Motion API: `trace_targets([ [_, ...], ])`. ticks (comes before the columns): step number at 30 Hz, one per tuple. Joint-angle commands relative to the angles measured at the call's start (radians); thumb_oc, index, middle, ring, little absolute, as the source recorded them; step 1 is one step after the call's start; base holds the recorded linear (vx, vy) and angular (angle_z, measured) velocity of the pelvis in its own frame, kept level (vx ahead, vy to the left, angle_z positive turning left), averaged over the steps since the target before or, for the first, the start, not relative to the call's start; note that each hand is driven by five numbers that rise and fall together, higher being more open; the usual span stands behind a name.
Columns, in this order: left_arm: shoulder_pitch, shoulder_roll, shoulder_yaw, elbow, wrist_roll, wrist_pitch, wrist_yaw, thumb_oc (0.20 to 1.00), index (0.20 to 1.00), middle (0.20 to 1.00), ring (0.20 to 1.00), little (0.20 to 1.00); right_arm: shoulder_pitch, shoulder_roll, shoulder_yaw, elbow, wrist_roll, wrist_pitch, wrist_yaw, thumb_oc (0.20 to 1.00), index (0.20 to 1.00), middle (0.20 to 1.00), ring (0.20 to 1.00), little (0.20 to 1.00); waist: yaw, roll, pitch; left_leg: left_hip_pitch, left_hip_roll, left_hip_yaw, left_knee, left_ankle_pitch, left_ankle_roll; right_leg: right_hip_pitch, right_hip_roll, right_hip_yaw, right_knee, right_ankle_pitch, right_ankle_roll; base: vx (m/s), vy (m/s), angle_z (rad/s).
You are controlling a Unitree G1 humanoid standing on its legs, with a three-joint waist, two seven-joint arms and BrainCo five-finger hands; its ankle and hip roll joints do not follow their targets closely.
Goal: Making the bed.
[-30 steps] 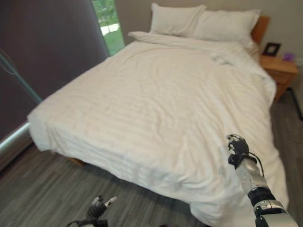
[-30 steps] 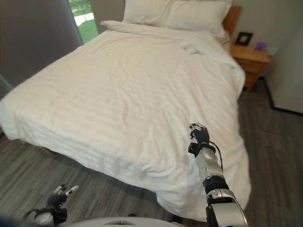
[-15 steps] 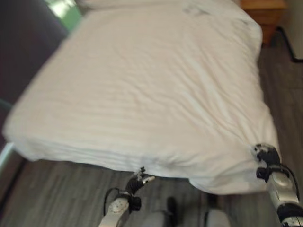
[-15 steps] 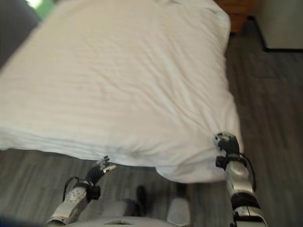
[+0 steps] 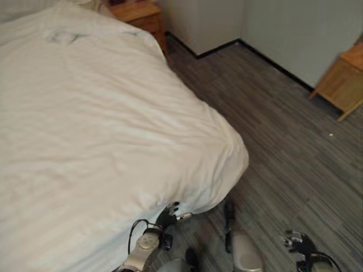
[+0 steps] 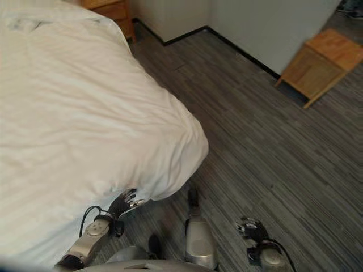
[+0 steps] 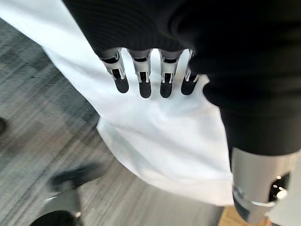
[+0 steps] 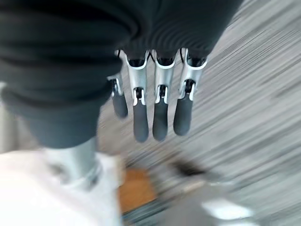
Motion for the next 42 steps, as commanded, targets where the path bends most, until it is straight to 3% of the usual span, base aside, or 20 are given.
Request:
trace_targets([
  [1, -0.034, 0.001, -0.043, -0.1, 0.06, -0.018, -0.027, 1.0, 1.0, 1.0, 1.0, 1.0, -0.085, -0.055, 0.015, -0.068, -0.07, -0.054, 0.018, 1.0, 1.0, 1.0, 1.0, 1.0, 0.038, 0.006, -0.021, -0.038, -0.02, -0.1, -0.09, 0.099, -0.018, 0.048, 0.014, 0.027, 0.033, 0.002, -0.035, -0.2, 0.046, -0.36],
  [2, -0.032, -0.006, -0.069, -0.131, 0.06, -0.014, -0.036, 1.0, 1.0, 1.0, 1.0, 1.0, -0.091, -0.057, 0.039, -0.111, -0.105, -0.05, 0.026, 1.0, 1.0, 1.0, 1.0, 1.0, 0.058, 0.02, -0.043, -0.05, -0.01, -0.054, -0.091, 0.101, -0.013, 0.094, 0.001, -0.024, 0.08, -0.056, -0.05, -0.21, 0.034, -0.6],
  [5, -0.03, -0.012, -0.089, -0.152, 0.046, -0.009, -0.04, 1.0, 1.0, 1.0, 1.0, 1.0, -0.104, -0.058, 0.061, -0.092, -0.122, -0.051, 0.029, 1.0, 1.0, 1.0, 1.0, 1.0, 0.086, 0.024, -0.066, -0.062, 0.0, 0.006, -0.093, 0.104, -0.01, 0.143, -0.01, -0.09, 0.116, -0.083, -0.046, -0.09, -0.033, -0.94],
  [7, -0.029, -0.014, -0.107, -0.18, 0.021, 0.0, -0.047, 1.0, 1.0, 1.0, 1.0, 1.0, -0.123, -0.052, 0.086, -0.106, -0.131, -0.043, 0.027, 1.0, 1.0, 1.0, 1.0, 1.0, 0.114, 0.012, -0.084, -0.064, 0.007, 0.047, -0.098, 0.094, -0.033, 0.224, -0.001, -0.141, -0.006, -0.106, -0.032, -0.08, -0.181, -0.76],
  [10, -0.054, -0.02, -0.154, -0.204, -0.016, -0.003, -0.087, 1.0, 1.0, 1.0, 1.0, 1.0, -0.144, -0.062, 0.12, -0.096, -0.128, -0.045, 0.029, 1.0, 1.0, 1.0, 1.0, 1.0, 0.109, 0.003, -0.105, -0.083, 0.031, 0.103, -0.093, 0.115, -0.059, 0.26, 0.059, -0.072, -0.192, -0.093, -0.042, 0.0, -0.227, -1.35],
  [14, -0.081, -0.006, -0.184, -0.277, -0.041, -0.008, -0.115, 1.0, 1.0, 1.0, 1.0, 1.0, -0.144, -0.093, 0.116, -0.128, -0.138, -0.053, 0.034, 1.0, 1.0, 1.0, 1.0, 1.0, 0.084, 0.014, -0.096, -0.079, 0.056, 0.134, -0.039, 0.107, -0.079, 0.29, 0.082, -0.032, -0.244, -0.084, -0.06, 0.0, -0.16, -0.97],
  [16, -0.108, -0.006, -0.199, -0.332, -0.044, -0.018, -0.125, 1.0, 1.0, 1.0, 1.0, 1.0, -0.141, -0.105, 0.105, -0.151, -0.129, -0.063, 0.032, 1.0, 1.0, 1.0, 1.0, 1.0, 0.064, 0.01, -0.078, -0.121, 0.097, 0.147, 0.122, 0.095, -0.108, 0.321, 0.103, 0.0, -0.275, -0.089, -0.083, 0.05, -0.203, -0.45],
  [17, -0.118, -0.004, -0.194, -0.35, -0.04, -0.025, -0.113, 1.0, 1.0, 1.0, 1.0, 1.0, -0.139, -0.11, 0.106, -0.159, -0.129, -0.065, 0.03, 1.0, 1.0, 1.0, 1.0, 1.0, 0.064, 0.007, -0.065, -0.152, 0.123, 0.133, 0.213, 0.127, -0.121, 0.334, 0.114, 0.02, -0.285, -0.093, -0.098, -0.09, -0.286, -0.37],
  [18, -0.159, -0.004, -0.194, -0.379, -0.011, -0.032, -0.071, 1.0, 1.0, 1.0, 1.0, 1.0, -0.148, -0.12, 0.117, -0.167, -0.128, -0.066, 0.021, 1.0, 1.0, 1.0, 1.0, 1.0, 0.094, -0.003, -0.021, -0.246, 0.164, 0.048, 0.389, 0.236, -0.133, 0.339, 0.133, 0.05, -0.29, -0.083, -0.137, -0.09, -0.282, -0.51],
  [19, -0.161, -0.004, -0.194, -0.379, -0.011, -0.032, -0.07, 1.0, 1.0, 1.0, 1.0, 1.0, -0.149, -0.12, 0.117, -0.167, -0.128, -0.066, 0.021, 1.0, 1.0, 1.0, 1.0, 1.0, 0.092, 0.0, -0.02, -0.252, 0.168, 0.043, 0.399, 0.233, -0.135, 0.338, 0.137, 0.048, -0.29, -0.083, -0.139, -0.09, -0.231, -0.63],
  [20, -0.188, -0.008, -0.197, -0.38, 0.018, -0.037, -0.046, 1.0, 1.0, 1.0, 1.0, 1.0, -0.152, -0.125, 0.123, -0.178, -0.128, -0.065, 0.018, 1.0, 1.0, 1.0, 1.0, 1.0, 0.104, -0.006, -0.01, -0.285, 0.141, -0.021, 0.429, 0.232, -0.125, 0.342, 0.135, 0.063, -0.29, -0.087, -0.144, 0.07, -0.054, -0.84],
  [21, -0.22, -0.02, -0.197, -0.36, 0.07, -0.043, 0.0, 1.0, 1.0, 1.0, 1.0, 1.0, -0.149, -0.128, 0.131, -0.201, -0.124, -0.063, 0.022, 1.0, 1.0, 1.0, 1.0, 1.0, 0.122, -0.014, -0.003, -0.36, 0.042, -0.109, 0.422, 0.178, -0.108, 0.349, 0.131, 0.101, -0.29, -0.099, -0.139, 0.07, -0.047, -0.84],
  [23, -0.232, -0.012, -0.185, -0.373, 0.102, -0.051, 0.025, 1.0, 1.0, 1.0, 1.0, 1.0, -0.149, -0.127, 0.137, -0.206, -0.121, -0.065, 0.023, 1.0, 1.0, 1.0, 1.0, 1.0, 0.134, -0.01, -0.006, -0.383, -0.004, -0.133, 0.357, 0.154, -0.093, 0.354, 0.136, 0.121, -0.29, -0.102, -0.131, 0.15, -0.02, -0.76],
  [29, -0.252, -0.051, -0.134, -0.347, 0.047, -0.055, 0.081, 1.0, 1.0, 1.0, 1.0, 1.0, -0.167, -0.148, 0.137, -0.235, -0.144, -0.063, 0.009, 1.0, 1.0, 1.0, 1.0, 1.0, 0.161, 0.017, -0.027, -0.412, -0.017, -0.138, -0.017, 0.32, -0.109, 0.406, 0.178, 0.154, -0.29, -0.157, -0.122, 0.37, 0.019, -0.44],
  [32, -0.204, -0.036, -0.109, -0.356, 0.032, -0.055, 0.086, 1.0, 1.0, 1.0, 1.0, 1.0, -0.17, -0.127, 0.15, -0.247, -0.169, -0.059, 0.013, 1.0, 1.0, 1.0, 1.0, 1.0, 0.179, -0.013, -0.061, -0.367, -0.048, -0.168, -0.05, 0.295, -0.061, 0.457, 0.15, 0.167, -0.241, -0.202, -0.111, 0.5, 0.07, -0.35],
  [33, -0.201, -0.021, -0.113, -0.343, 0.041, -0.05, 0.086, 1.0, 1.0, 1.0, 1.0, 1.0, -0.169, -0.106, 0.159, -0.254, -0.173, -0.059, 0.019, 1.0, 1.0, 1.0, 1.0, 1.0, 0.181, -0.045, -0.056, -0.313, -0.07, -0.159, -0.061, 0.266, -0.025, 0.359, 0.141, 0.154, 0.03, -0.149, -0.064, 0.48, 0.04, -0.58],
  [35, -0.202, -0.021, -0.113, -0.343, 0.041, -0.05, 0.086, 1.0, 1.0, 1.0, 1.0, 1.0, -0.169, -0.106, 0.159, -0.254, -0.173, -0.059, 0.019, 1.0, 1.0, 1.0, 1.0, 1.0, 0.185, -0.042, -0.061, -0.321, -0.065, -0.157, -0.06, 0.267, -0.025, 0.349, 0.145, 0.158, 0.033, -0.146, -0.065, 0.34, 0.1, -0.39],
  [36, -0.227, -0.017, -0.134, -0.33, 0.06, -0.034, 0.102, 1.0, 1.0, 1.0, 1.0, 1.0, -0.179, -0.096, 0.159, -0.266, -0.174, -0.048, 0.025, 1.0, 1.0, 1.0, 1.0, 1.0, 0.132, -0.019, -0.015, -0.18, -0.063, -0.152, -0.078, 0.205, 0.02, 0.15, 0.111, 0.158, 0.433, 0.028, 0.021, 0.43, 0.174, -0.35],
  [39, -0.245, -0.02, -0.136, -0.321, 0.062, -0.032, 0.115, 1.0, 1.0, 1.0, 1.0, 1.0, -0.191, -0.088, 0.154, -0.261, -0.165, -0.042, 0.02, 1.0, 1.0, 1.0, 1.0, 1.0, 0.109, 0.02, -0.001, -0.121, -0.032, -0.156, -0.1, 0.187, 0.017, 0.034, 0.122, 0.132, 0.476, -0.007, -0.006, 0.47, 0.126, -0.19],
  [42, -0.25, -0.017, -0.133, -0.318, 0.05, -0.035, 0.111, 1.0, 1.0, 1.0, 1.0, 1.0, -0.178, -0.082, 0.138, -0.263, -0.135, -0.042, 0.024, 1.0, 1.0, 1.0, 1.0, 1.0, 0.076, 0.024, 0.011, -0.058, -0.034, -0.191, -0.102, 0.141, -0.007, -0.027, 0.114, 0.085, 0.277, -0.064, -0.043, 0.43, -0.045, 0.35],
])
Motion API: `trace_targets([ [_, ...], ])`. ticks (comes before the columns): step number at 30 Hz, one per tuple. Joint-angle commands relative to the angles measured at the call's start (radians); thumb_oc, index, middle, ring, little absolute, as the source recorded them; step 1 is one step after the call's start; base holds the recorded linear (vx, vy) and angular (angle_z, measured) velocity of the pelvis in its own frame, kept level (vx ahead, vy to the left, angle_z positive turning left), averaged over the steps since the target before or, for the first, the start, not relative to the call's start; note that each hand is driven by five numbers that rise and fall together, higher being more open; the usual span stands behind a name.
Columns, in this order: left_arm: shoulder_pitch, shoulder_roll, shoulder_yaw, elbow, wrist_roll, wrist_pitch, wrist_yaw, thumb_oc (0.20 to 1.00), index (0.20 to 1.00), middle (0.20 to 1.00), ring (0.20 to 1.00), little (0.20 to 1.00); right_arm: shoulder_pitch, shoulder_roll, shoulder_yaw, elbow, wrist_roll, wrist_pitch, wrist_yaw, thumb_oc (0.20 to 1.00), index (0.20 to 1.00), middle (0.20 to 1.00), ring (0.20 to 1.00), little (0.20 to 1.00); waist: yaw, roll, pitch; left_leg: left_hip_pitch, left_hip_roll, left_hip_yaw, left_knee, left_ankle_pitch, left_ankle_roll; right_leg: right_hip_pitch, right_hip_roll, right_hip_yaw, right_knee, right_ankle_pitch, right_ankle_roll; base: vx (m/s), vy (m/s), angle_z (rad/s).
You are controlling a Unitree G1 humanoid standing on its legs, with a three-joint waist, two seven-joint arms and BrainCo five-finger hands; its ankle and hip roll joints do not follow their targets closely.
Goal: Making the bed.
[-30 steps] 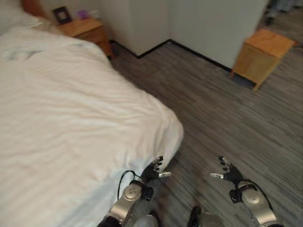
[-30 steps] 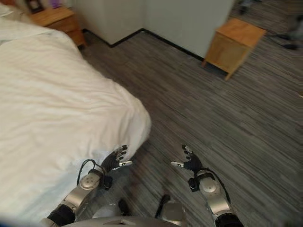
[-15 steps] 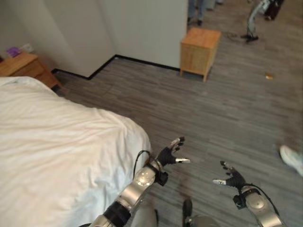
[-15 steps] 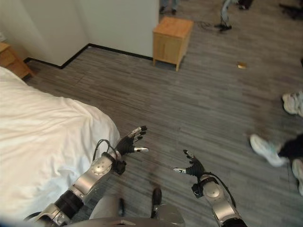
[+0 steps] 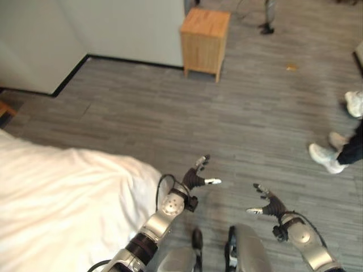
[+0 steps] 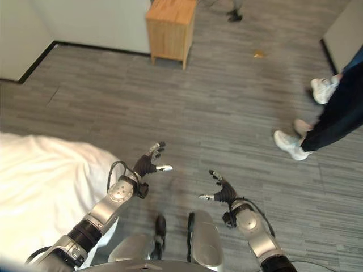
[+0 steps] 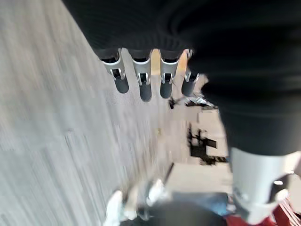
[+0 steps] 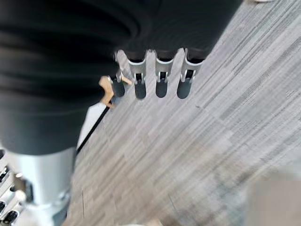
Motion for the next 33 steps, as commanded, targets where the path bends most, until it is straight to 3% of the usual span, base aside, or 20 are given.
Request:
trace_targets([
  [1, -0.007, 0.0, 0.031, -0.059, -0.015, -0.038, 0.012, 1.0, 1.0, 1.0, 1.0, 1.0, -0.048, -0.019, -0.068, -0.015, 0.041, -0.033, -0.005, 1.0, 1.0, 1.0, 1.0, 1.0, 0.006, 0.017, -0.007, 0.039, 0.034, -0.024, -0.091, 0.042, -0.069, 0.262, 0.059, -0.068, -0.404, 0.089, -0.068, 0.54, -0.158, 0.58],
  [2, 0.003, 0.0, 0.037, -0.052, -0.008, -0.038, 0.004, 1.0, 1.0, 1.0, 1.0, 1.0, -0.04, -0.018, -0.069, -0.014, 0.041, -0.031, -0.005, 1.0, 1.0, 1.0, 1.0, 1.0, 0.0, 0.01, -0.015, 0.059, 0.031, -0.033, -0.091, 0.018, -0.081, 0.265, 0.054, -0.066, -0.541, 0.118, -0.065, 0.95, -0.365, 0.81],
  [3, 0.022, 0.012, 0.059, -0.031, 0.02, -0.04, -0.01, 1.0, 1.0, 1.0, 1.0, 1.0, -0.014, -0.01, -0.08, -0.003, 0.025, -0.023, -0.002, 1.0, 1.0, 1.0, 1.0, 1.0, -0.019, -0.004, -0.035, 0.128, 0.048, -0.072, -0.091, -0.046, -0.107, 0.244, 0.037, -0.007, -0.786, 0.229, -0.033, 0.75, -0.302, 0.7],
  [5, 0.029, 0.019, 0.065, -0.03, 0.024, -0.039, -0.01, 1.0, 1.0, 1.0, 1.0, 1.0, -0.011, -0.011, -0.081, -0.007, 0.013, -0.014, -0.001, 1.0, 1.0, 1.0, 1.0, 1.0, -0.024, 0.001, -0.041, 0.163, 0.064, -0.083, -0.091, -0.065, -0.113, 0.237, 0.028, 0.009, -0.771, 0.251, -0.026, 0.57, -0.229, 0.79],
  [8, 0.065, 0.015, 0.078, -0.017, 0.025, -0.049, -0.01, 1.0, 1.0, 1.0, 1.0, 1.0, 0.008, -0.012, -0.072, 0.011, 0.019, -0.019, 0.008, 1.0, 1.0, 1.0, 1.0, 1.0, -0.016, 0.004, -0.068, 0.158, 0.096, -0.093, 0.093, -0.013, -0.15, 0.327, 0.053, -0.009, -0.779, 0.262, -0.065, 0.56, -0.255, 0.94],
  [11, 0.07, 0.0, 0.1, -0.035, -0.041, -0.042, -0.018, 1.0, 1.0, 1.0, 1.0, 1.0, -0.017, -0.056, -0.059, 0.008, 0.048, -0.026, 0.001, 1.0, 1.0, 1.0, 1.0, 1.0, 0.029, -0.028, -0.025, -0.104, 0.105, -0.02, 0.645, 0.189, -0.201, 0.484, 0.046, -0.07, -0.815, 0.212, -0.143, 0.3, -0.307, 0.42],
  [12, 0.07, 0.001, 0.101, -0.036, -0.041, -0.041, -0.018, 1.0, 1.0, 1.0, 1.0, 1.0, -0.019, -0.056, -0.059, 0.009, 0.049, -0.026, 0.0, 1.0, 1.0, 1.0, 1.0, 1.0, 0.026, -0.021, -0.025, -0.118, 0.112, -0.025, 0.667, 0.179, -0.202, 0.481, 0.053, -0.074, -0.815, 0.212, -0.144, 0.33, -0.327, 0.2],
  [13, 0.064, -0.005, 0.103, -0.041, -0.044, -0.041, -0.015, 1.0, 1.0, 1.0, 1.0, 1.0, -0.034, -0.066, -0.05, 0.01, 0.044, -0.023, -0.005, 1.0, 1.0, 1.0, 1.0, 1.0, 0.047, -0.019, -0.009, -0.193, 0.147, 0.057, 0.685, 0.149, -0.199, 0.529, 0.055, -0.092, -0.815, 0.167, -0.149, 0.18, -0.112, 0.25],
  [14, 0.063, -0.005, 0.103, -0.041, -0.044, -0.041, -0.015, 1.0, 1.0, 1.0, 1.0, 1.0, -0.035, -0.066, -0.051, 0.01, 0.044, -0.023, -0.005, 1.0, 1.0, 1.0, 1.0, 1.0, 0.046, -0.022, -0.01, -0.196, 0.145, 0.059, 0.683, 0.153, -0.198, 0.525, 0.052, -0.092, -0.815, 0.169, -0.148, 0.39, -0.137, 0.15],
  [19, 0.08, -0.025, 0.114, -0.035, -0.047, -0.037, -0.012, 1.0, 1.0, 1.0, 1.0, 1.0, -0.033, -0.049, -0.051, 0.003, 0.028, -0.018, -0.002, 1.0, 1.0, 1.0, 1.0, 1.0, 0.064, -0.008, -0.037, -0.255, 0.15, 0.197, 0.293, 0.102, -0.176, 0.599, 0.037, -0.133, -0.815, 0.101, -0.118, 0.34, 0.034, 0.14],
  [20, 0.092, -0.03, 0.121, -0.033, -0.032, -0.039, -0.009, 1.0, 1.0, 1.0, 1.0, 1.0, -0.022, -0.045, -0.049, 0.004, 0.011, -0.023, -0.005, 1.0, 1.0, 1.0, 1.0, 1.0, 0.067, 0.006, -0.054, -0.238, 0.146, 0.265, 0.113, 0.163, -0.181, 0.628, 0.053, -0.145, -0.815, 0.071, -0.107, 0.47, 0.099, 0.27],
  [21, 0.093, -0.034, 0.12, -0.028, -0.032, -0.037, -0.012, 1.0, 1.0, 1.0, 1.0, 1.0, -0.024, -0.041, -0.05, 0.006, 0.003, -0.017, -0.006, 1.0, 1.0, 1.0, 1.0, 1.0, 0.072, 0.011, -0.063, -0.228, 0.143, 0.275, 0.073, 0.167, -0.174, 0.644, 0.057, -0.151, -0.815, 0.059, -0.106, 0.49, 0.107, 0.48],
  [22, 0.093, -0.039, 0.12, -0.023, -0.021, -0.033, -0.008, 1.0, 1.0, 1.0, 1.0, 1.0, -0.02, -0.034, -0.049, 0.002, -0.013, -0.024, -0.02, 1.0, 1.0, 1.0, 1.0, 1.0, 0.07, 0.026, -0.075, -0.226, 0.163, 0.346, -0.037, 0.241, -0.184, 0.666, 0.074, -0.17, -0.815, 0.036, -0.107, 0.63, 0.102, 0.36],
  [23, 0.088, -0.048, 0.121, -0.014, -0.018, -0.034, -0.001, 1.0, 1.0, 1.0, 1.0, 1.0, -0.03, -0.034, -0.048, 0.004, -0.031, -0.021, -0.027, 1.0, 1.0, 1.0, 1.0, 1.0, 0.069, 0.022, -0.095, -0.238, 0.189, 0.404, -0.09, 0.232, -0.201, 0.719, 0.072, -0.197, -0.815, 0.005, -0.101, 1.08, 0.178, 0.7],
  [26, 0.135, -0.008, 0.15, -0.056, -0.025, -0.031, 0.0, 1.0, 1.0, 1.0, 1.0, 1.0, -0.066, -0.017, -0.029, -0.011, -0.055, -0.014, -0.021, 1.0, 1.0, 1.0, 1.0, 1.0, 0.118, -0.011, -0.154, -0.233, 0.173, 0.385, -0.091, 0.238, -0.168, 0.808, 0.052, -0.246, -0.785, -0.023, -0.061, 0.77, 0.165, 1.01],
  [28, 0.141, 0.019, 0.15, -0.07, -0.014, -0.022, -0.001, 1.0, 1.0, 1.0, 1.0, 1.0, -0.092, 0.007, -0.022, -0.026, -0.072, -0.014, -0.03, 1.0, 1.0, 1.0, 1.0, 1.0, 0.158, -0.059, -0.171, -0.182, 0.107, 0.35, -0.091, 0.186, -0.107, 0.763, -0.016, -0.23, -0.549, 0.073, -0.006, 0.54, 0.223, 0.26],
  [29, 0.141, 0.021, 0.151, -0.071, -0.014, -0.021, -0.001, 1.0, 1.0, 1.0, 1.0, 1.0, -0.092, 0.009, -0.022, -0.026, -0.072, -0.014, -0.03, 1.0, 1.0, 1.0, 1.0, 1.0, 0.16, -0.062, -0.172, -0.183, 0.103, 0.353, -0.091, 0.183, -0.103, 0.757, -0.023, -0.227, -0.539, 0.069, -0.001, 0.49, 0.27, 0.27],
  [31, 0.114, 0.031, 0.139, -0.082, 0.008, -0.009, 0.01, 1.0, 1.0, 1.0, 1.0, 1.0, -0.118, 0.017, -0.026, -0.043, -0.08, -0.008, -0.048, 1.0, 1.0, 1.0, 1.0, 1.0, 0.159, -0.075, -0.163, -0.118, 0.054, 0.323, -0.091, 0.128, -0.057, 0.691, -0.078, -0.184, -0.304, 0.262, 0.062, 0.5, 0.243, 0.55],
  [32, 0.083, 0.035, 0.125, -0.08, 0.008, -0.009, 0.029, 1.0, 1.0, 1.0, 1.0, 1.0, -0.124, 0.02, -0.033, -0.053, -0.075, -0.01, -0.062, 1.0, 1.0, 1.0, 1.0, 1.0, 0.129, -0.043, -0.147, -0.063, 0.055, 0.279, -0.091, 0.115, -0.03, 0.58, -0.065, -0.117, -0.162, 0.311, 0.029, 0.63, 0.248, 0.88],
  [33, 0.068, 0.034, 0.122, -0.079, 0.009, -0.011, 0.04, 1.0, 1.0, 1.0, 1.0, 1.0, -0.132, 0.021, -0.038, -0.052, -0.07, -0.009, -0.068, 1.0, 1.0, 1.0, 1.0, 1.0, 0.108, -0.024, -0.139, -0.034, 0.057, 0.231, -0.091, 0.094, -0.024, 0.507, -0.024, -0.064, -0.12, 0.257, 0.006, 0.59, 0.196, 1.48],
])
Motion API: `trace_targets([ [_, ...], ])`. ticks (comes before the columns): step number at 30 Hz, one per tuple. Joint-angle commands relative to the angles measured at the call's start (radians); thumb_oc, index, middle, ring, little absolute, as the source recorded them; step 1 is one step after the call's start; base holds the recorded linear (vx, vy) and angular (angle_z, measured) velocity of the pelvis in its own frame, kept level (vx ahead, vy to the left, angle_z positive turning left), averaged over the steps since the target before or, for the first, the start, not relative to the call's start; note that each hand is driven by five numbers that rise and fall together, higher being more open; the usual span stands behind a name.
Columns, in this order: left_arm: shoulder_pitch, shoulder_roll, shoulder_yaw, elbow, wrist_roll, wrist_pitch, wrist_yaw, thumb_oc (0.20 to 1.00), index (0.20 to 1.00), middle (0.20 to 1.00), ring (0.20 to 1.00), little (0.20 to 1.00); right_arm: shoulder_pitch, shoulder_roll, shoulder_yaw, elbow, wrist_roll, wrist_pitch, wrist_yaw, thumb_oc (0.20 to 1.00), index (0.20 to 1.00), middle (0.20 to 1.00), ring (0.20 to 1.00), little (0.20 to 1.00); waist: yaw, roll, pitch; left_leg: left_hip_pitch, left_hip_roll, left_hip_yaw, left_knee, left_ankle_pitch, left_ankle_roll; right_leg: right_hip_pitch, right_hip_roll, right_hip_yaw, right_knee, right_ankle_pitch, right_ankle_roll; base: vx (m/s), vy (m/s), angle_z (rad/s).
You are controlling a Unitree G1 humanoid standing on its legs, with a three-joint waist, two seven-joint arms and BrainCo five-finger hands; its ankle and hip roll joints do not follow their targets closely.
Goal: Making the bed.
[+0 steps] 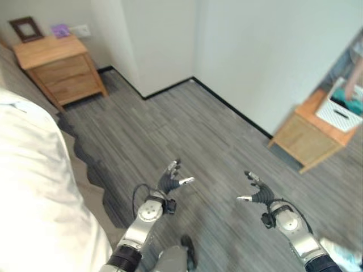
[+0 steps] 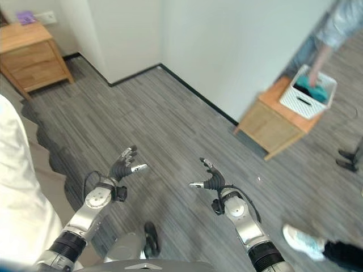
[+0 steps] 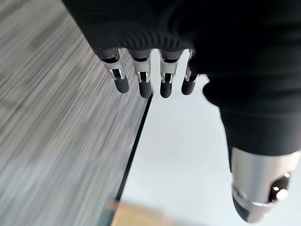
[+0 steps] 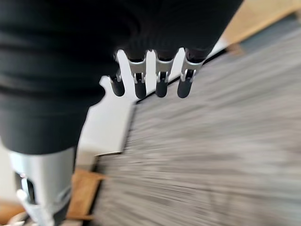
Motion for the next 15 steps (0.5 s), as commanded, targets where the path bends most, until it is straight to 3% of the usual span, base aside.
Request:
trace_targets([
  [1, -0.033, -0.034, -0.074, -0.06, 0.029, -0.039, 0.041, 1.0, 1.0, 1.0, 1.0, 1.0, -0.049, -0.037, -0.049, -0.014, 0.006, -0.029, -0.052, 1.0, 1.0, 1.0, 1.0, 1.0, -0.044, 0.085, -0.005, 0.034, 0.033, -0.131, -0.15, 0.116, -0.08, -0.136, 0.141, 0.085, -0.135, 0.173, -0.07, 0.31, 0.078, 1.5],
  [2, -0.033, -0.035, -0.074, -0.06, 0.029, -0.039, 0.041, 1.0, 1.0, 1.0, 1.0, 1.0, -0.05, -0.037, -0.049, -0.014, 0.006, -0.028, -0.052, 1.0, 1.0, 1.0, 1.0, 1.0, -0.045, 0.087, -0.009, 0.029, 0.036, -0.131, -0.15, 0.118, -0.081, -0.14, 0.143, 0.083, -0.136, 0.176, -0.072, 0.44, 0.027, 1.8],
  [3, -0.038, -0.039, -0.079, -0.058, 0.028, -0.038, 0.042, 1.0, 1.0, 1.0, 1.0, 1.0, -0.024, -0.039, -0.065, -0.031, 0.019, -0.032, -0.049, 1.0, 1.0, 1.0, 1.0, 1.0, -0.08, 0.096, 0.005, 0.069, 0.026, -0.198, -0.15, 0.1, -0.091, -0.223, 0.189, 0.111, -0.195, 0.091, -0.106, 0.45, -0.033, 1.22],
  [4, -0.042, -0.04, -0.082, -0.061, 0.029, -0.04, 0.039, 1.0, 1.0, 1.0, 1.0, 1.0, -0.011, -0.041, -0.075, -0.035, 0.034, -0.034, -0.047, 1.0, 1.0, 1.0, 1.0, 1.0, -0.094, 0.097, 0.008, 0.087, 0.022, -0.235, -0.15, 0.088, -0.1, -0.242, 0.199, 0.109, -0.268, 0.072, -0.116, 0.45, -0.032, 1.12],
  [6, -0.044, -0.04, -0.083, -0.064, 0.031, -0.04, 0.037, 1.0, 1.0, 1.0, 1.0, 1.0, -0.003, -0.041, -0.082, -0.042, 0.045, -0.037, -0.046, 1.0, 1.0, 1.0, 1.0, 1.0, -0.103, 0.097, 0.006, 0.097, 0.021, -0.265, -0.15, 0.079, -0.11, -0.241, 0.206, 0.105, -0.348, 0.073, -0.121, 0.35, -0.075, 1.21],
  [7, -0.039, -0.042, -0.083, -0.064, 0.031, -0.042, 0.034, 1.0, 1.0, 1.0, 1.0, 1.0, 0.007, -0.037, -0.085, -0.036, 0.061, -0.047, -0.046, 1.0, 1.0, 1.0, 1.0, 1.0, -0.12, 0.089, 0.009, 0.12, 0.012, -0.303, -0.15, 0.058, -0.121, -0.234, 0.217, 0.126, -0.51, 0.075, -0.122, 0.83, -0.238, 1.74],
  [8, -0.03, -0.037, -0.078, -0.063, 0.047, -0.047, 0.013, 1.0, 1.0, 1.0, 1.0, 1.0, 0.034, -0.039, -0.098, -0.035, 0.063, -0.047, -0.046, 1.0, 1.0, 1.0, 1.0, 1.0, -0.141, 0.071, 0.007, 0.166, 0.005, -0.369, -0.15, 0.016, -0.142, -0.255, 0.213, 0.21, -0.746, 0.134, -0.106, 0.68, -0.205, 1.58],
  [9, -0.027, -0.037, -0.078, -0.064, 0.048, -0.047, 0.013, 1.0, 1.0, 1.0, 1.0, 1.0, 0.036, -0.039, -0.098, -0.035, 0.062, -0.046, -0.046, 1.0, 1.0, 1.0, 1.0, 1.0, -0.147, 0.076, 0.01, 0.174, 0.01, -0.376, -0.15, 0.011, -0.142, -0.234, 0.216, 0.201, -0.77, 0.142, -0.106, 0.79, -0.291, 1.53],
  [10, -0.026, -0.027, -0.075, -0.064, 0.064, -0.05, -0.005, 1.0, 1.0, 1.0, 1.0, 1.0, 0.057, -0.042, -0.11, -0.048, 0.043, -0.042, -0.044, 1.0, 1.0, 1.0, 1.0, 1.0, -0.149, 0.07, 0.014, 0.202, 0.027, -0.391, -0.15, -0.015, -0.166, -0.3, 0.169, 0.186, -0.843, 0.198, -0.075, 0.35, -0.142, 1.29],
  [11, -0.025, -0.028, -0.075, -0.065, 0.064, -0.049, -0.005, 1.0, 1.0, 1.0, 1.0, 1.0, 0.059, -0.042, -0.111, -0.049, 0.042, -0.041, -0.044, 1.0, 1.0, 1.0, 1.0, 1.0, -0.152, 0.076, 0.01, 0.202, 0.034, -0.395, -0.15, -0.019, -0.166, -0.298, 0.173, 0.18, -0.843, 0.195, -0.074, 0.71, -0.284, 1.52],
  [12, -0.007, -0.02, -0.058, -0.066, 0.077, -0.052, -0.008, 1.0, 1.0, 1.0, 1.0, 1.0, 0.068, -0.037, -0.118, -0.052, 0.013, -0.03, -0.044, 1.0, 1.0, 1.0, 1.0, 1.0, -0.152, 0.081, 0.002, 0.256, 0.049, -0.409, -0.15, -0.054, -0.185, -0.334, 0.122, 0.104, -0.843, 0.223, -0.055, 0.58, -0.208, 1.12],
  [15, 0.039, -0.021, -0.041, -0.059, 0.066, -0.053, -0.025, 1.0, 1.0, 1.0, 1.0, 1.0, 0.065, -0.039, -0.105, -0.04, -0.008, -0.028, -0.029, 1.0, 1.0, 1.0, 1.0, 1.0, -0.156, 0.081, -0.025, 0.349, 0.078, -0.44, -0.15, -0.062, -0.195, -0.273, 0.129, 0.059, -0.835, 0.257, -0.07, 0.59, -0.253, 0.66],
])
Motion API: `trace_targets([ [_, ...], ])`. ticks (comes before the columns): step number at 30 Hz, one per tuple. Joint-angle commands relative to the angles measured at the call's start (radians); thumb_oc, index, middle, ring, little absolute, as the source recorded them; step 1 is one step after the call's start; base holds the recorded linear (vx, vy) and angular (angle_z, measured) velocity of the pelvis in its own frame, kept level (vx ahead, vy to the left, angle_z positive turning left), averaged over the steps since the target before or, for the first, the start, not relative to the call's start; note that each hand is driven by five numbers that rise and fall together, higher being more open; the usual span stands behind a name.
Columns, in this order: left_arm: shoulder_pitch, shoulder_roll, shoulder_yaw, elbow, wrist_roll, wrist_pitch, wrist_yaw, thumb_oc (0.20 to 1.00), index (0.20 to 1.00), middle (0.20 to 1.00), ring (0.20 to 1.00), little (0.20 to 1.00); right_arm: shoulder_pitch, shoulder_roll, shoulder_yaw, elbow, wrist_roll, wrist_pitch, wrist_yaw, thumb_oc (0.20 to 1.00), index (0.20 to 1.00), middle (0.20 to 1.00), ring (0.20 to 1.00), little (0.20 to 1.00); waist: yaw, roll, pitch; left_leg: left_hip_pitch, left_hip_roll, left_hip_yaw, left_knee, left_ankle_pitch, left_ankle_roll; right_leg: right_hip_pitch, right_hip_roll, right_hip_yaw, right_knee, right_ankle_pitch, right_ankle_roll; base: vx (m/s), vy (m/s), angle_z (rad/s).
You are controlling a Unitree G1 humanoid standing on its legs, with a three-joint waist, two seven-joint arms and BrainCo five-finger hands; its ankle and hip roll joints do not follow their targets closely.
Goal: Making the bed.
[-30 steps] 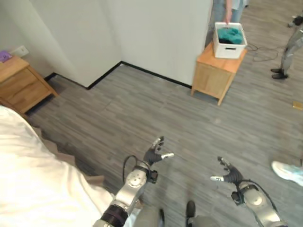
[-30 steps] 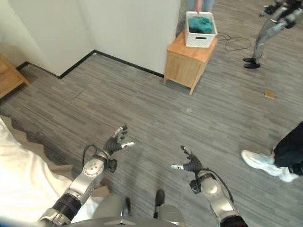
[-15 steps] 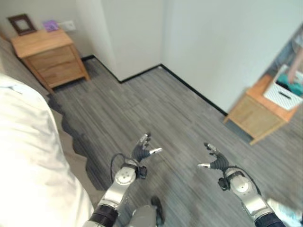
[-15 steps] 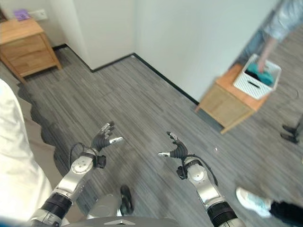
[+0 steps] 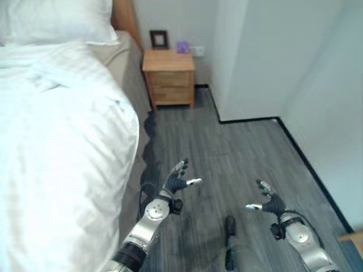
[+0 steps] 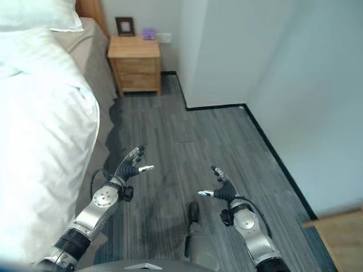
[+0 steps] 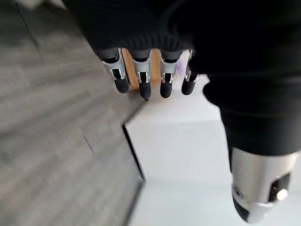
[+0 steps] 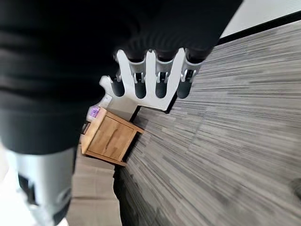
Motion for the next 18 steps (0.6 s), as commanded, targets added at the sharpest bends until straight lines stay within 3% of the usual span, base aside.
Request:
trace_targets([
  [1, 0.016, -0.016, 0.0, -0.084, 0.015, -0.061, -0.034, 1.0, 1.0, 1.0, 1.0, 1.0, -0.04, -0.032, -0.017, -0.057, -0.046, -0.037, -0.004, 1.0, 1.0, 1.0, 1.0, 1.0, -0.012, -0.011, -0.001, -0.029, 0.03, 0.066, 0.014, 0.124, -0.053, 0.046, -0.022, 0.033, -0.034, 0.124, 0.01, 0.61, -0.293, 0.42],
  [2, 0.018, -0.017, 0.001, -0.085, 0.015, -0.06, -0.034, 1.0, 1.0, 1.0, 1.0, 1.0, -0.039, -0.032, -0.016, -0.056, -0.047, -0.037, -0.004, 1.0, 1.0, 1.0, 1.0, 1.0, -0.013, -0.009, 0.0, -0.029, 0.033, 0.066, 0.018, 0.12, -0.054, 0.048, -0.019, 0.032, -0.035, 0.124, 0.009, 0.36, -0.207, 0.46],
  [3, 0.029, -0.026, 0.002, -0.074, 0.008, -0.058, -0.036, 1.0, 1.0, 1.0, 1.0, 1.0, -0.045, -0.038, -0.008, -0.053, -0.056, -0.038, -0.003, 1.0, 1.0, 1.0, 1.0, 1.0, -0.008, -0.005, -0.005, -0.038, 0.049, 0.072, 0.093, 0.162, -0.074, 0.072, -0.004, 0.028, -0.034, 0.12, -0.002, 0.44, -0.354, 0.23],
  [4, 0.049, -0.049, 0.004, -0.057, -0.033, -0.055, -0.022, 1.0, 1.0, 1.0, 1.0, 1.0, -0.07, -0.056, 0.026, -0.043, -0.057, -0.041, -0.001, 1.0, 1.0, 1.0, 1.0, 1.0, 0.018, 0.0, 0.007, -0.169, 0.081, 0.096, 0.44, 0.343, -0.123, 0.158, 0.028, 0.006, -0.041, 0.095, -0.049, 0.42, -0.355, -0.02],
  [5, 0.048, -0.049, 0.005, -0.057, -0.033, -0.055, -0.022, 1.0, 1.0, 1.0, 1.0, 1.0, -0.071, -0.055, 0.026, -0.042, -0.057, -0.041, -0.001, 1.0, 1.0, 1.0, 1.0, 1.0, 0.015, -0.004, 0.005, -0.178, 0.077, 0.092, 0.444, 0.346, -0.123, 0.153, 0.023, 0.004, -0.042, 0.098, -0.049, 0.48, -0.563, -0.37],
  [6, 0.048, -0.04, 0.007, -0.076, -0.051, -0.048, -0.025, 1.0, 1.0, 1.0, 1.0, 1.0, -0.085, -0.075, 0.04, -0.05, -0.043, -0.04, -0.006, 1.0, 1.0, 1.0, 1.0, 1.0, 0.06, -0.043, 0.047, -0.341, 0.057, 0.107, 0.735, 0.42, -0.111, 0.221, 0.021, -0.006, -0.045, 0.063, -0.095, 0.33, -0.437, -0.36],
  [8, 0.046, -0.03, 0.004, -0.104, -0.043, -0.044, -0.021, 1.0, 1.0, 1.0, 1.0, 1.0, -0.094, -0.091, 0.041, -0.061, -0.037, -0.033, -0.015, 1.0, 1.0, 1.0, 1.0, 1.0, 0.098, -0.065, 0.081, -0.444, 0.056, 0.167, 0.791, 0.384, -0.093, 0.272, 0.018, -0.009, -0.045, 0.026, -0.11, 0.32, -0.353, -0.07],
  [9, 0.045, -0.029, 0.003, -0.104, -0.043, -0.043, -0.02, 1.0, 1.0, 1.0, 1.0, 1.0, -0.095, -0.091, 0.04, -0.061, -0.037, -0.033, -0.015, 1.0, 1.0, 1.0, 1.0, 1.0, 0.101, -0.061, 0.082, -0.447, 0.062, 0.169, 0.801, 0.376, -0.092, 0.271, 0.022, -0.006, -0.045, 0.025, -0.11, 0.21, -0.132, 0.0],
  [11, 0.041, -0.036, 0.011, -0.093, -0.048, -0.043, -0.005, 1.0, 1.0, 1.0, 1.0, 1.0, -0.102, -0.097, 0.037, -0.056, -0.041, -0.029, -0.025, 1.0, 1.0, 1.0, 1.0, 1.0, 0.129, -0.057, 0.095, -0.529, 0.09, 0.242, 0.726, 0.336, -0.096, 0.313, 0.019, -0.012, -0.045, -0.008, -0.106, 0.33, -0.069, -0.23],
  [12, 0.043, -0.038, 0.017, -0.094, -0.046, -0.044, 0.001, 1.0, 1.0, 1.0, 1.0, 1.0, -0.099, -0.096, 0.03, -0.062, -0.041, -0.026, -0.026, 1.0, 1.0, 1.0, 1.0, 1.0, 0.14, -0.063, 0.087, -0.551, 0.071, 0.28, 0.604, 0.325, -0.086, 0.328, 0.012, -0.014, -0.045, -0.025, -0.099, 0.62, 0.038, 0.03],
  [13, 0.061, -0.037, 0.04, -0.094, -0.034, -0.048, 0.008, 1.0, 1.0, 1.0, 1.0, 1.0, -0.096, -0.09, 0.02, -0.065, -0.05, -0.028, -0.028, 1.0, 1.0, 1.0, 1.0, 1.0, 0.149, -0.064, 0.062, -0.546, 0.047, 0.356, 0.345, 0.312, -0.052, 0.362, 0.022, -0.02, -0.045, -0.061, -0.084, 0.65, 0.082, 0.19],
  [14, 0.066, -0.04, 0.047, -0.092, -0.02, -0.049, 0.009, 1.0, 1.0, 1.0, 1.0, 1.0, -0.089, -0.089, 0.015, -0.065, -0.059, -0.032, -0.032, 1.0, 1.0, 1.0, 1.0, 1.0, 0.142, -0.059, 0.049, -0.527, 0.042, 0.412, 0.223, 0.326, -0.052, 0.378, 0.032, -0.03, -0.045, -0.085, -0.079, 0.92, 0.1, 0.19],
  [15, 0.066, -0.047, 0.066, -0.084, -0.01, -0.045, 0.017, 1.0, 1.0, 1.0, 1.0, 1.0, -0.09, -0.089, 0.003, -0.065, -0.102, -0.023, -0.044, 1.0, 1.0, 1.0, 1.0, 1.0, 0.133, -0.042, 0.016, -0.519, 0.062, 0.537, 0.066, 0.384, -0.073, 0.435, 0.063, -0.057, -0.045, -0.127, -0.073, 0.75, 0.095, 0.39],
  [16, 0.068, -0.052, 0.073, -0.075, -0.014, -0.04, 0.02, 1.0, 1.0, 1.0, 1.0, 1.0, -0.089, -0.084, -0.005, -0.067, -0.11, -0.02, -0.052, 1.0, 1.0, 1.0, 1.0, 1.0, 0.122, -0.039, 0.008, -0.509, 0.066, 0.606, 0.002, 0.406, -0.076, 0.457, 0.069, -0.072, -0.045, -0.134, -0.067, 0.79, 0.097, 0.76],
  [18, 0.078, -0.05, 0.1, -0.071, -0.031, -0.041, 0.034, 1.0, 1.0, 1.0, 1.0, 1.0, -0.097, -0.076, -0.012, -0.073, -0.105, -0.013, -0.051, 1.0, 1.0, 1.0, 1.0, 1.0, 0.131, -0.04, -0.014, -0.502, 0.061, 0.604, -0.028, 0.426, -0.075, 0.494, 0.07, -0.083, -0.037, -0.148, -0.054, 0.52, 0.109, 0.93],
])
